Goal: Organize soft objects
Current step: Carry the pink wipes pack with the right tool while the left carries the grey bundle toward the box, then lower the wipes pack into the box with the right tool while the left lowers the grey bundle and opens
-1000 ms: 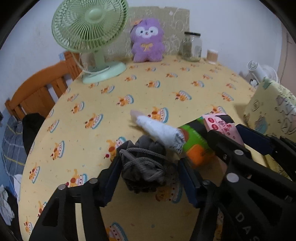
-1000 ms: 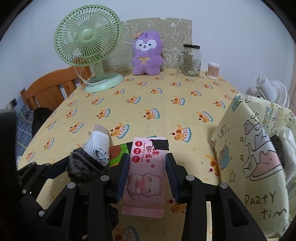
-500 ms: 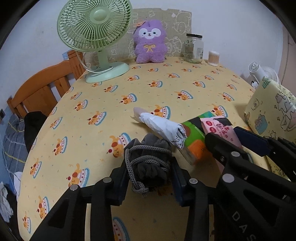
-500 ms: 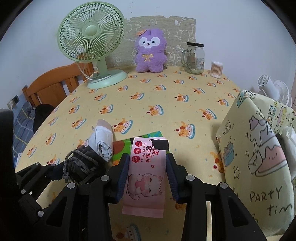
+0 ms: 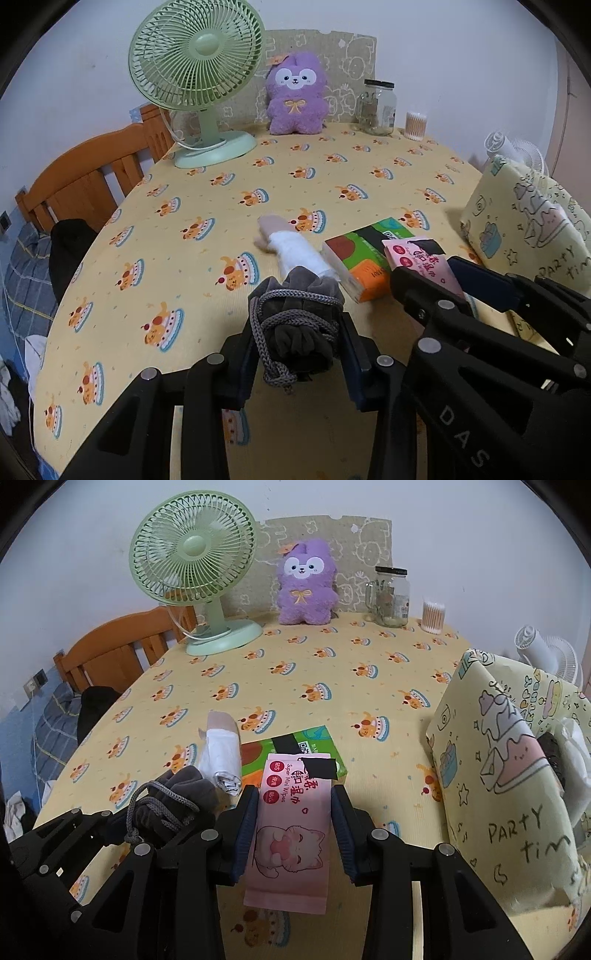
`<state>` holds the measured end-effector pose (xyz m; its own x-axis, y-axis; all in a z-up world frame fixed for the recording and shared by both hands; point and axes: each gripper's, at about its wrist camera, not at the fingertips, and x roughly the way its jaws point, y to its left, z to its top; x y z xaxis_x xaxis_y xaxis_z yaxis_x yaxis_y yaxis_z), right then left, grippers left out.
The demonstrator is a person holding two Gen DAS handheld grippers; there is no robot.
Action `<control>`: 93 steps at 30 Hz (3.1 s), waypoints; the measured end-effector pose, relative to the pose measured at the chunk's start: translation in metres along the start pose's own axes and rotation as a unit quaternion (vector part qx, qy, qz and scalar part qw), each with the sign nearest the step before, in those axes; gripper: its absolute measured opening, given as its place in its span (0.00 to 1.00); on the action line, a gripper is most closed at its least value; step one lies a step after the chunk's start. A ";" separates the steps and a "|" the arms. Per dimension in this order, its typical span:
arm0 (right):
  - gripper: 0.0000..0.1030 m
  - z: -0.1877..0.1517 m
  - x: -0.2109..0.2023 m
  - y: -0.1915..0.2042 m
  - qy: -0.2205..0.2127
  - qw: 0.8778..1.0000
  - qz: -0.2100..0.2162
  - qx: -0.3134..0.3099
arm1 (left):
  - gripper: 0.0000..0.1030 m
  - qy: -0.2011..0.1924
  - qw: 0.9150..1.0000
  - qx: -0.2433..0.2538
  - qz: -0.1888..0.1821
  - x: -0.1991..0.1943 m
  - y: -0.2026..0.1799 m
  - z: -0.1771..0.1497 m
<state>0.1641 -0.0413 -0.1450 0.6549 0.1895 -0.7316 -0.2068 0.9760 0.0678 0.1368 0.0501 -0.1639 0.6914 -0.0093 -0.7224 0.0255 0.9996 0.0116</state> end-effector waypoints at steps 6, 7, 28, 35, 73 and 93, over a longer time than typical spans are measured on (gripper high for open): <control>0.42 -0.004 -0.016 0.002 -0.007 1.000 0.006 -0.005 | 0.39 -0.011 1.000 -0.007 -0.002 -0.015 -0.002 -0.004; 0.42 -0.004 -0.018 0.002 -0.008 1.000 0.006 -0.006 | 0.39 -0.013 1.000 -0.007 -0.001 -0.018 -0.002 -0.004; 0.42 0.013 -0.089 0.002 -0.058 0.998 0.032 -0.016 | 0.39 -0.070 0.997 -0.012 0.014 -0.092 -0.014 0.010; 0.42 0.022 -0.108 0.000 -0.076 0.996 0.030 -0.027 | 0.39 -0.089 0.996 -0.020 0.013 -0.108 -0.018 0.018; 0.42 0.059 -0.140 -0.103 -0.131 0.991 -0.028 0.002 | 0.39 -0.139 0.989 0.026 -0.030 -0.105 -0.119 0.077; 0.42 0.062 -0.140 -0.152 -0.139 0.988 -0.070 0.015 | 0.39 -0.141 0.987 0.041 -0.065 -0.089 -0.162 0.089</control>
<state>0.1483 -0.2098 -0.0109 0.8506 0.0709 -0.5210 -0.0817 0.9967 0.0022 0.1350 -0.1130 -0.0401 0.8519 -0.1555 -0.5000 0.1773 0.9842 -0.0041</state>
